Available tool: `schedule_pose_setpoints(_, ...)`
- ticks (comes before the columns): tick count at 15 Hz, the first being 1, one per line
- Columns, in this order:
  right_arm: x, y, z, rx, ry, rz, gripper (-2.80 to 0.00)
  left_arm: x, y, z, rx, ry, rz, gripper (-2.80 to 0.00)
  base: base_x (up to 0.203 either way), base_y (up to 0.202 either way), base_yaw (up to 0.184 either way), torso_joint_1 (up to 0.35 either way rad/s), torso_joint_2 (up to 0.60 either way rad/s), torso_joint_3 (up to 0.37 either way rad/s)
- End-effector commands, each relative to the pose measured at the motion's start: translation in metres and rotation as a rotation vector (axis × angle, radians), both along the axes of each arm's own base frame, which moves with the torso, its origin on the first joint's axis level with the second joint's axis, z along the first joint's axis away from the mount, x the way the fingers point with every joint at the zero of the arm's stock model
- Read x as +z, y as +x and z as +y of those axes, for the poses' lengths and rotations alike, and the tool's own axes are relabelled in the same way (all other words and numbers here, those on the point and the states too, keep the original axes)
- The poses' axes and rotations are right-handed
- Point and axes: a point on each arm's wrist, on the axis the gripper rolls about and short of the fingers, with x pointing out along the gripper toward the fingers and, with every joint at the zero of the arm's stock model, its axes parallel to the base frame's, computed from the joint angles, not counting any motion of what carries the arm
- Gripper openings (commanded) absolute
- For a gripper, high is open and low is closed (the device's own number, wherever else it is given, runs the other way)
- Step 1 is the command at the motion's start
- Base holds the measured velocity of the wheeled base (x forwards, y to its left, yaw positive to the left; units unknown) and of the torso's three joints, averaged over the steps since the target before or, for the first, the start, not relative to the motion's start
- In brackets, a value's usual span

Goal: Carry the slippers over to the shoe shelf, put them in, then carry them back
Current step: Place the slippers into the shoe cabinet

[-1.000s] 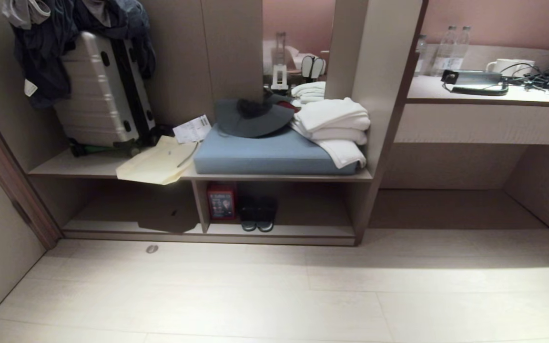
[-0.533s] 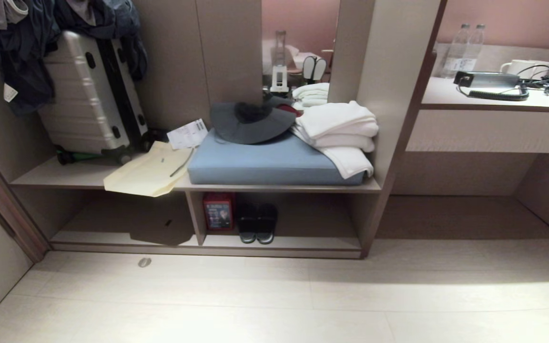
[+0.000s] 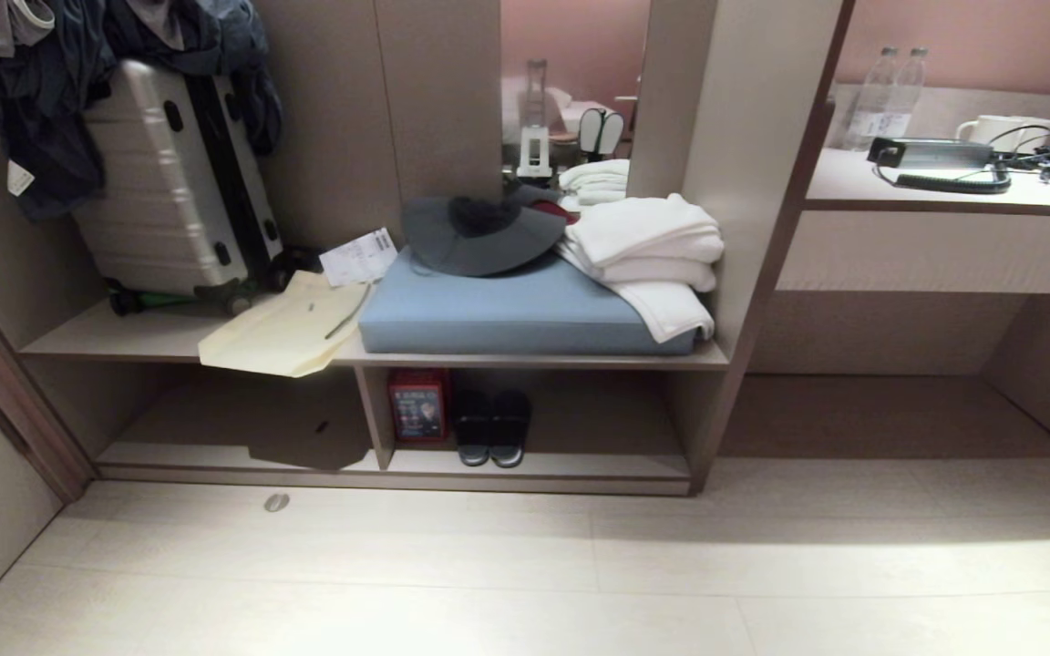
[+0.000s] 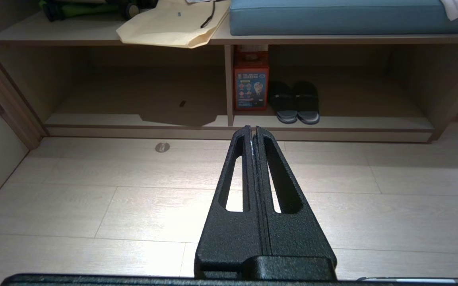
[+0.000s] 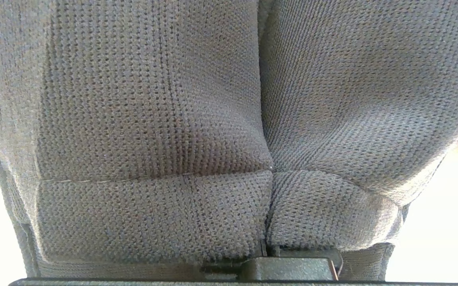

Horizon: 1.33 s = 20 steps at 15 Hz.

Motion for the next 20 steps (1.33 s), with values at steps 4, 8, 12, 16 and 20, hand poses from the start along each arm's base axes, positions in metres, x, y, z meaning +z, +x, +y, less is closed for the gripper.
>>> schedule_pose_setpoints(4,-0.0005,0.0,0.0,0.0,0.0,0.0,-2.8,0.0,0.0001,0.0,0.0,0.0,0.001,-2.8,0.0,0.0,0.0,0.0,0.0,0.0)
schedule_pose_setpoints(8,-0.0005,0.0,0.0,0.0,0.0,0.0,-2.8,-0.0003,0.0002,0.0,0.002,0.0,0.002,-2.8,0.0,0.0,0.0,0.0,0.0,0.0)
schedule_pose_setpoints(12,-0.0005,0.0,0.0,0.0,0.0,0.0,-2.8,0.0,0.0,0.0,0.001,0.003,-0.001,-2.8,0.028,0.0,0.0,0.0,0.0,0.002)
schedule_pose_setpoints(16,-0.0005,0.0,0.0,0.0,0.0,0.0,-2.8,0.0,0.0001,0.0,0.0,0.003,0.001,-2.8,0.194,0.0,0.0,0.001,0.0,0.002)
schedule_pose_setpoints(20,-0.0005,0.0,0.0,0.0,0.0,0.0,-2.8,-0.0004,0.0002,0.0,0.0,0.002,0.002,-2.8,0.187,0.0,-0.002,0.001,0.0,0.004)
